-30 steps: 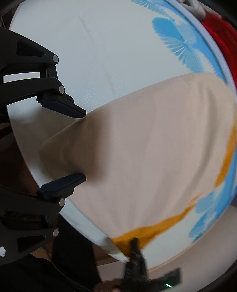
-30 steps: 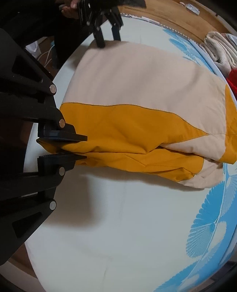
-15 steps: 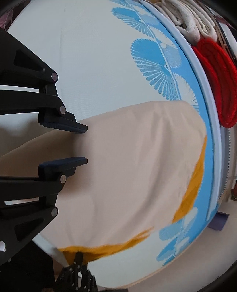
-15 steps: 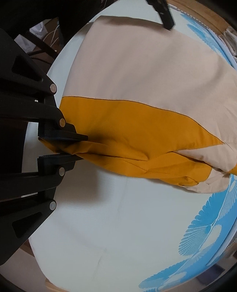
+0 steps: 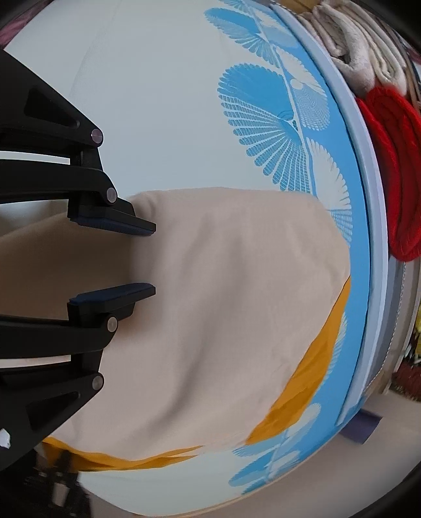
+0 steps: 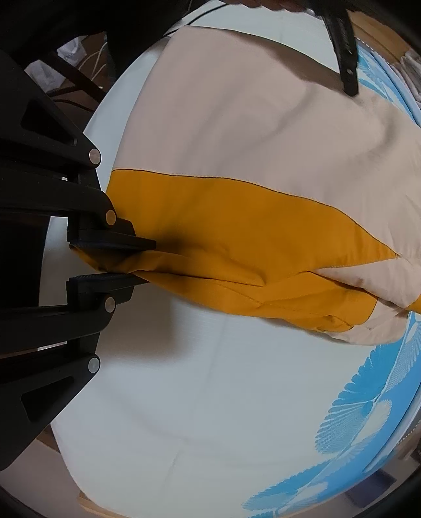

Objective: Fold large clothes

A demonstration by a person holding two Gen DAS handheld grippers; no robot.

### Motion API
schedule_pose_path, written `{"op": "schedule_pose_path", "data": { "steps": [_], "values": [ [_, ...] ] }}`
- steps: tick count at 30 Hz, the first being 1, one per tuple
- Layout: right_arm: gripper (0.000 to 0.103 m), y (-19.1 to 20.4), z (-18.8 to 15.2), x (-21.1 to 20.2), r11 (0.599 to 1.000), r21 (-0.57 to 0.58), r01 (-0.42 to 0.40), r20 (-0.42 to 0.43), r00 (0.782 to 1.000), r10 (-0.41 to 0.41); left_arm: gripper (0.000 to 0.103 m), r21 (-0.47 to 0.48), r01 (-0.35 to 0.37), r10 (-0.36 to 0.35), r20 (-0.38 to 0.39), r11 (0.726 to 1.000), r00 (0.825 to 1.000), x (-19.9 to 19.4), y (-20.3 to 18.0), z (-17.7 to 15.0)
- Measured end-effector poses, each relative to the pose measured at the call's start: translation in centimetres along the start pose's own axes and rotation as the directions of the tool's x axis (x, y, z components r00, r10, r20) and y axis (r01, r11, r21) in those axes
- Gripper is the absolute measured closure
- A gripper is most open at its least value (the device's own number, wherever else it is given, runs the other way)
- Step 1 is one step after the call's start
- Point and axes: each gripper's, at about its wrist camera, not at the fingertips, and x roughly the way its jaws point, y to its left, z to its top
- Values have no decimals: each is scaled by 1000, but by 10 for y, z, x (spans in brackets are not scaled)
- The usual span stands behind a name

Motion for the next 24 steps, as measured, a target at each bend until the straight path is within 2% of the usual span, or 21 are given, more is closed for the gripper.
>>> {"op": "schedule_pose_path", "data": {
  "steps": [6,10,14,16,20,22,23,24],
  "values": [
    [91,-3,-2,-4,1000,2,-3,-2,1000,3,74,-45,4,-5,-28,999,1000,25,3,15],
    [91,-4,-3,-2,1000,-6,2,-8,1000,-2,74,-64,8,-7,19,998,1000,33,4,29],
    [91,-7,-3,-3,1000,2,-2,-11,1000,2,74,-81,42,-39,41,996,998,38,10,39],
    [91,-7,-3,-2,1000,1,1,-13,1000,-1,73,-104,80,-77,40,991,996,42,17,43],
    [90,-7,-1,-2,1000,2,14,-16,1000,-14,74,-200,188,-178,67,962,982,40,36,49],
    [85,-8,-1,-4,1000,9,16,-9,1000,-16,74,-263,239,-220,99,935,970,29,49,50],
    [79,-11,-1,-8,1000,20,9,2,1000,-9,74,-287,255,-231,116,923,966,22,55,50],
    [77,-13,-1,-12,999,34,2,16,1000,-3,66,-311,266,-236,133,913,963,16,61,50]
  ]
}}
